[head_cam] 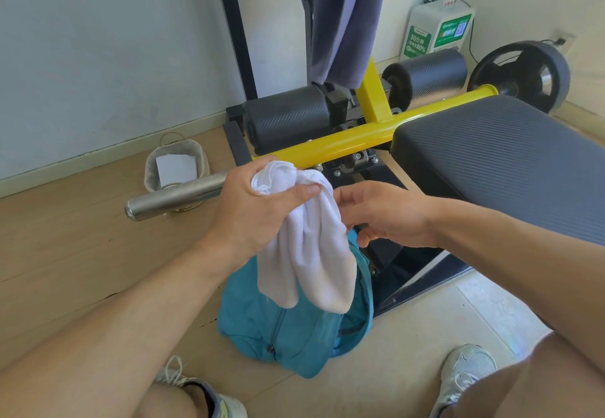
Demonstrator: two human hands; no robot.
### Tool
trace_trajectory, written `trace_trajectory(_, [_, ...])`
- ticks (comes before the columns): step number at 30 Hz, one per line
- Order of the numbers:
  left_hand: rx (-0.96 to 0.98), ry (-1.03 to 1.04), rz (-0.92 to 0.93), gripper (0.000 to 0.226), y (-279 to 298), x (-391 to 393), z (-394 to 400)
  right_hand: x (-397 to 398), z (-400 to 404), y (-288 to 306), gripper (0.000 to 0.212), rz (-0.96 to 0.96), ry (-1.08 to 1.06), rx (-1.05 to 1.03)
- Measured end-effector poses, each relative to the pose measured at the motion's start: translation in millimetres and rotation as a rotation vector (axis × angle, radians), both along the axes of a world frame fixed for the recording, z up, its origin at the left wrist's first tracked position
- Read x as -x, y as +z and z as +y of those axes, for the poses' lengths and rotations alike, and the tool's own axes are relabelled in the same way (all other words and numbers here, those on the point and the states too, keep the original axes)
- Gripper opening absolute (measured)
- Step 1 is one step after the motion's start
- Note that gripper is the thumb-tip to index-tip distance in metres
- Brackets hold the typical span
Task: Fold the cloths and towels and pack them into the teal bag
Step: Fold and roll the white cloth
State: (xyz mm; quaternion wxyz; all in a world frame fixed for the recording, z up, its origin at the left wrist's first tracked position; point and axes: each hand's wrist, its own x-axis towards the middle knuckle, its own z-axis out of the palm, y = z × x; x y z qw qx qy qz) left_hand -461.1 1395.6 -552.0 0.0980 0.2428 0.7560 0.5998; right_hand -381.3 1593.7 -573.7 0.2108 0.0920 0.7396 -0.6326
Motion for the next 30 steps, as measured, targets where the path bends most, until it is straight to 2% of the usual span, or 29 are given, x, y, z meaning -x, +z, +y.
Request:
trace_trajectory(2, [0.012, 0.000, 0.011, 0.035, -0.1, 0.3, -0.8, -2.1, -0.6, -0.1, 0.024, -0.056, 0.091, -0.034])
trace_trajectory(4, [0.040, -0.002, 0.018, 0.034, -0.4, 0.3, -1.4, -3.3, -2.0, 0.5, 0.024, -0.096, 0.148, -0.024])
trace_trajectory(9, [0.092, -0.006, 0.009, 0.029, -1.3, 2.3, -2.1, -0.6, -0.9, -0.5, 0.021, -0.136, 0.117, -0.112])
trace_trajectory(11, [0.145, 0.037, 0.023, 0.026, -5.7, 7.2, -2.2, 0.3, 1.5, -1.7, 0.019, -0.139, 0.003, -0.148])
trace_trajectory(13, [0.224, 0.081, 0.059, 0.025, -12.3, 12.7, -2.5, 1.7, 4.0, -1.3, 0.017, -0.115, -0.198, -0.166])
trace_trajectory(15, [0.284, 0.114, 0.117, 0.040, -18.1, 17.0, -2.9, 3.6, 6.9, 0.0, 0.015, -0.057, -0.377, -0.186])
trace_trajectory(18, [0.299, 0.086, 0.199, 0.052, -22.1, 20.2, -2.0, 6.1, 10.1, 0.8, 0.009, 0.053, -0.490, -0.206])
trace_trajectory(24, [0.333, 0.060, 0.290, 0.050, -21.0, 14.8, 0.7, -0.2, 6.2, 4.9, 0.012, 0.091, -0.331, -0.366])
trace_trajectory(27, [0.302, 0.071, 0.262, 0.031, -23.0, 16.9, -0.5, -0.9, 2.7, 8.7, 0.017, 0.078, -0.308, -0.313])
trace_trajectory(29, [0.286, 0.063, 0.253, 0.027, -22.8, 17.0, -1.2, -1.3, 1.9, 10.0, 0.017, 0.080, -0.274, -0.242])
trace_trajectory(30, [0.286, 0.059, 0.253, 0.027, -22.3, 16.8, -1.6, -2.0, 2.3, 9.9, 0.019, 0.100, -0.224, -0.278])
